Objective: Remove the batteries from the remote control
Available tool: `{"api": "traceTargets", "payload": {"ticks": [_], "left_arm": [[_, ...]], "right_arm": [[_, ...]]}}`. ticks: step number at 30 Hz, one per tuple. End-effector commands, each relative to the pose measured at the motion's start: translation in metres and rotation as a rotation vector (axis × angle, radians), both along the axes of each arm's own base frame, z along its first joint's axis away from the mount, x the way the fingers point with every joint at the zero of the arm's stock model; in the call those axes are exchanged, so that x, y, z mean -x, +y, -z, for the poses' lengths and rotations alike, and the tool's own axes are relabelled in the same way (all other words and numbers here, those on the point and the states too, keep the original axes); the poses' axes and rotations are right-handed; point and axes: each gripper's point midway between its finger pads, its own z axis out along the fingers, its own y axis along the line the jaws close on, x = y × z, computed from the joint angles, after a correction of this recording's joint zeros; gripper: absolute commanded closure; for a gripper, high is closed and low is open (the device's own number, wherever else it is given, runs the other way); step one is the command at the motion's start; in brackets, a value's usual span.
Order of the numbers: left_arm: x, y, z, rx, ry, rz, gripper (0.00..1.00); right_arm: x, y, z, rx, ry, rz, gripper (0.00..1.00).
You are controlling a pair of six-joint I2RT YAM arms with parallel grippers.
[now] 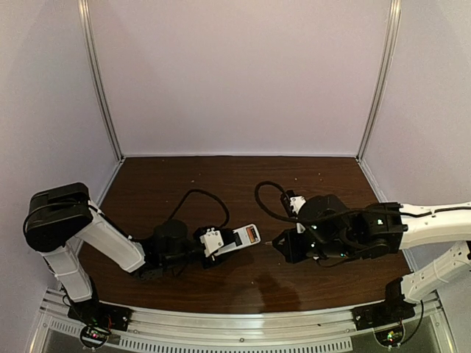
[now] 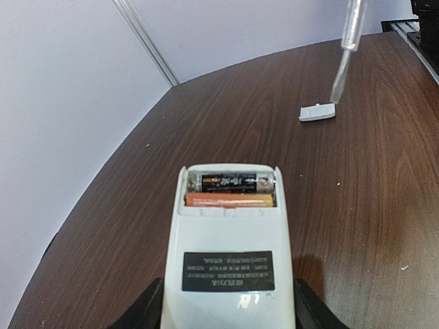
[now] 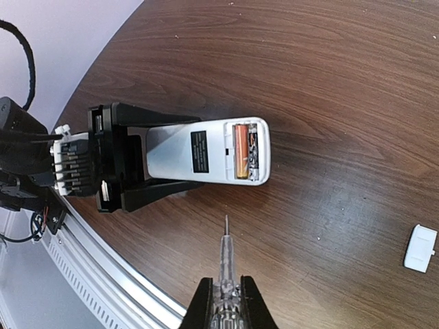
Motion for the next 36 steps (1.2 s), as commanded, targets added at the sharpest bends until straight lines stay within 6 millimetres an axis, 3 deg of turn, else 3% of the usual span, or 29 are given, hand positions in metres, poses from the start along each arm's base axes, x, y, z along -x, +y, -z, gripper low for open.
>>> {"api": "traceTargets", "payload": {"ticks": [1, 17, 36], "left_arm": [[0.009, -0.012, -0.017, 0.05, -0.052, 0.083, 1.0], [0.002, -0.022, -0.004, 0.0, -0.055, 0.081, 1.0], [0.0, -0.024, 0.0, -0.028, -0.047, 0.077, 1.0]], "right_arm": [[-0.01, -0.003, -0.003, -0.019, -0.021, 0.065, 1.0], [-0.027, 0.014, 0.006, 0.015, -0.047, 0.15, 1.0], [-0.041, 0.014, 0.012, 0.073, -0.072, 0.231, 1.0]]}}
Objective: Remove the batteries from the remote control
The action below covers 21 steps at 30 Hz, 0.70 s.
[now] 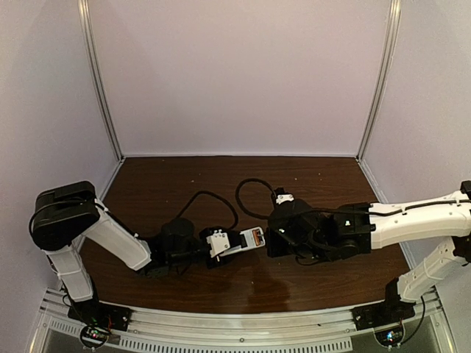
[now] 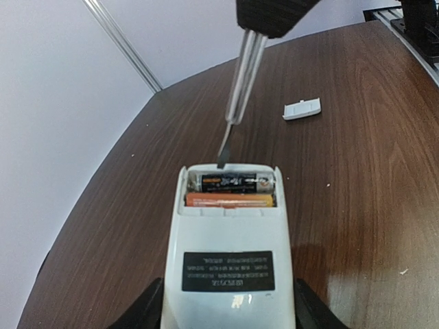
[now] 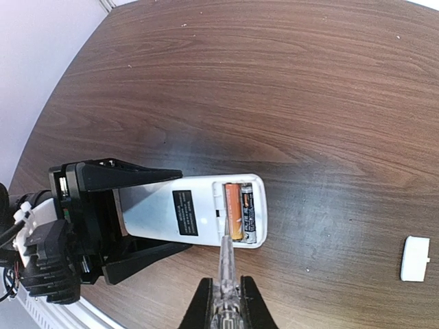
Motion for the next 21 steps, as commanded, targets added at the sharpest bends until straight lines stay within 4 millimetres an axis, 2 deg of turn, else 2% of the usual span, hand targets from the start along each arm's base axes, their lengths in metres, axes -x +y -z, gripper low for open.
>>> {"api": "traceTargets", "payload": {"ticks": [1, 21], "left_arm": [[-0.003, -0.008, -0.007, 0.013, -0.022, 0.005, 1.0], [-0.003, -0.011, -0.001, -0.015, -0.014, 0.012, 1.0]], "right_arm": [[-0.007, -0.002, -0.005, 0.019, -0.022, 0.044, 1.0], [-0.011, -0.004, 0.012, 0.115, -0.021, 0.063, 1.0]]}}
